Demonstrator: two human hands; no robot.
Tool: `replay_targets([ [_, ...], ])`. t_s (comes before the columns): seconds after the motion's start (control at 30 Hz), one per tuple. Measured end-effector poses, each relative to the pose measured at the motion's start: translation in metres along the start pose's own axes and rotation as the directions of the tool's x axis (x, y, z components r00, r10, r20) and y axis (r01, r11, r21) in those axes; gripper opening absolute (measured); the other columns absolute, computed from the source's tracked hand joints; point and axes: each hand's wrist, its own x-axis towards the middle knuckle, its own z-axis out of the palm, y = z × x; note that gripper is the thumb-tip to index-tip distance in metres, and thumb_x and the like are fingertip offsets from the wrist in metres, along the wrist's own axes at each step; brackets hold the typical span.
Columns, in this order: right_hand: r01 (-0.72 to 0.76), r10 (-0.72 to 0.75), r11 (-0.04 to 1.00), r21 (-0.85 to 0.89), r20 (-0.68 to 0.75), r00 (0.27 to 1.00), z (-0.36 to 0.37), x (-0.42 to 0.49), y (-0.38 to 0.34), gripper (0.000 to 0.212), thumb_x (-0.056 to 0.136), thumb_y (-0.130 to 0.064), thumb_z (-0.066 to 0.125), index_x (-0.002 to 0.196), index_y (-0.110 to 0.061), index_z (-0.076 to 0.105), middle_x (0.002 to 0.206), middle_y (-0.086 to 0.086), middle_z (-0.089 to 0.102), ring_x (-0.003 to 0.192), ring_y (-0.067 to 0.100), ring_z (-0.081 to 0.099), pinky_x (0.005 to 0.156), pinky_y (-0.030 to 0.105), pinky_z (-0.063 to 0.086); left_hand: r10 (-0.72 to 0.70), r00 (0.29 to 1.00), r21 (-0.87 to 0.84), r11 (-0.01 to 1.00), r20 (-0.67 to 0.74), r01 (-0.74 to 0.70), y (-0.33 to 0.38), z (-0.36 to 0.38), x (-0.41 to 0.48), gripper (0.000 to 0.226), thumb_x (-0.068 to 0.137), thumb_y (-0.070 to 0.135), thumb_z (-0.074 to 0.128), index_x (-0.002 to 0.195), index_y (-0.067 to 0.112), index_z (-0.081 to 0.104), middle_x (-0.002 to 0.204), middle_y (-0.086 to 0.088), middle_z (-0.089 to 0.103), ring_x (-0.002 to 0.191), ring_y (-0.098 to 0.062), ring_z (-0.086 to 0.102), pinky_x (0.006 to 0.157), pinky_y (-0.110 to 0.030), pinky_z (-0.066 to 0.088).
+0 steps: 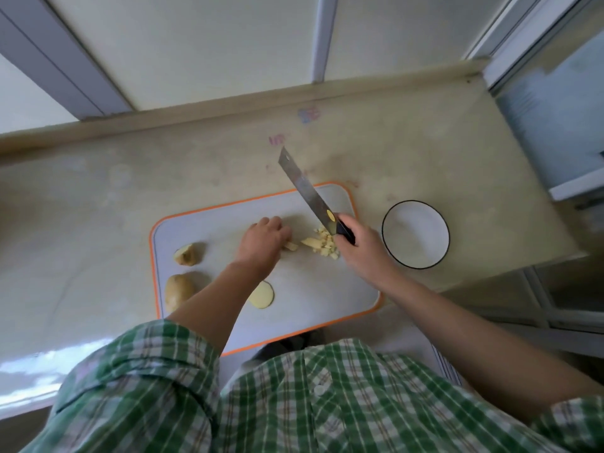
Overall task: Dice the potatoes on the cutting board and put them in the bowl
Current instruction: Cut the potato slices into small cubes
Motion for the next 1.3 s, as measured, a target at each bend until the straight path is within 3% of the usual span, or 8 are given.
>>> replay_targets([
  [0.23,-0.038,0.041,0.998,-0.042,0.083,0.996,0.01,0.004,-0.002,0.032,0.084,-0.019,0.047,0.113,-0.02,0.059,0.086,0.01,0.063,0.077,0.029,0.057,0.069,0.041,0.047,-0.168,0.985,-0.137,0.977,-0.049,0.16,-0.015,0.005,-0.02,0.02,0.087,0.016,0.06,0.107,0.01,0.063,0.105,-0.012,0.056,0.098,-0.034,0.054,0.073,-0.04,0.044],
  [0.43,-0.007,0.021,0.996,-0.091,0.156,0.988,0.022,0.004,-0.01,0.013,0.087,-0.006,0.052,0.091,-0.018,0.057,0.065,-0.002,0.047,0.061,0.018,0.042,0.053,0.023,0.03,-0.186,0.975,-0.171,0.972,-0.121,0.164,-0.022,0.007,-0.043,0.057,0.076,0.05,0.069,0.117,0.011,0.058,0.106,-0.009,0.052,0.097,-0.028,0.049,0.078,-0.037,0.042],
  [0.57,0.001,0.018,0.992,-0.123,0.155,0.988,0.027,0.001,-0.008,0.023,0.084,-0.004,0.051,0.072,-0.021,0.043,0.058,-0.001,0.037,0.053,0.012,0.034,0.052,0.03,0.023,-0.245,0.966,-0.205,0.953,-0.078,0.225,-0.023,0.009,-0.057,0.061,0.072,0.043,0.073,0.121,0.01,0.056,0.109,-0.011,0.051,0.1,-0.031,0.05,0.08,-0.037,0.041],
  [0.8,0.006,0.029,0.99,-0.14,0.247,0.969,0.033,-0.009,-0.011,0.035,0.087,-0.006,0.051,0.068,-0.031,0.035,0.06,-0.005,0.037,0.054,0.011,0.035,0.053,0.03,0.024,-0.314,0.949,-0.315,0.9,0.008,0.301,-0.02,0.009,-0.058,0.04,0.078,0.012,0.066,0.117,0.01,0.057,0.11,-0.01,0.051,0.102,-0.029,0.051,0.08,-0.03,0.04],
  [0.93,-0.007,0.03,0.994,-0.111,0.205,0.978,0.031,-0.012,-0.01,0.028,0.089,-0.007,0.049,0.078,-0.032,0.048,0.063,-0.006,0.043,0.056,0.01,0.04,0.053,0.027,0.027,-0.266,0.964,-0.311,0.917,-0.011,0.25,-0.018,0.009,-0.057,0.036,0.081,0.014,0.066,0.117,0.01,0.059,0.109,-0.01,0.055,0.102,-0.028,0.052,0.082,-0.032,0.042],
  [1.0,-0.048,0.063,0.994,-0.095,0.163,0.985,0.029,-0.01,-0.009,0.013,0.09,-0.008,0.049,0.096,-0.016,0.058,0.072,0.0,0.052,0.065,0.021,0.046,0.056,0.03,0.03,-0.247,0.969,-0.308,0.924,-0.027,0.227,-0.016,0.01,-0.056,0.038,0.081,0.02,0.068,0.117,0.011,0.059,0.109,-0.009,0.055,0.103,-0.028,0.052,0.082,-0.034,0.043],
  [1.1,-0.084,0.093,0.994,-0.073,0.12,0.988,0.024,-0.007,-0.008,0.022,0.091,-0.008,0.05,0.11,-0.009,0.059,0.081,0.008,0.059,0.072,0.025,0.05,0.059,0.03,0.033,-0.254,0.965,-0.293,0.93,-0.069,0.224,-0.014,0.01,-0.055,0.052,0.079,0.031,0.07,0.124,0.011,0.054,0.114,-0.009,0.051,0.106,-0.027,0.049,0.083,-0.036,0.045],
  [1.3,-0.058,0.066,0.997,-0.058,0.153,0.986,0.019,-0.012,-0.007,0.013,0.092,-0.008,0.049,0.099,-0.015,0.056,0.068,-0.005,0.047,0.057,0.009,0.04,0.05,0.017,0.03,-0.204,0.979,-0.192,0.961,-0.018,0.197,-0.004,0.011,-0.043,0.048,0.087,0.028,0.065,0.131,0.014,0.051,0.12,-0.009,0.046,0.109,-0.027,0.047,0.085,-0.034,0.043],
])
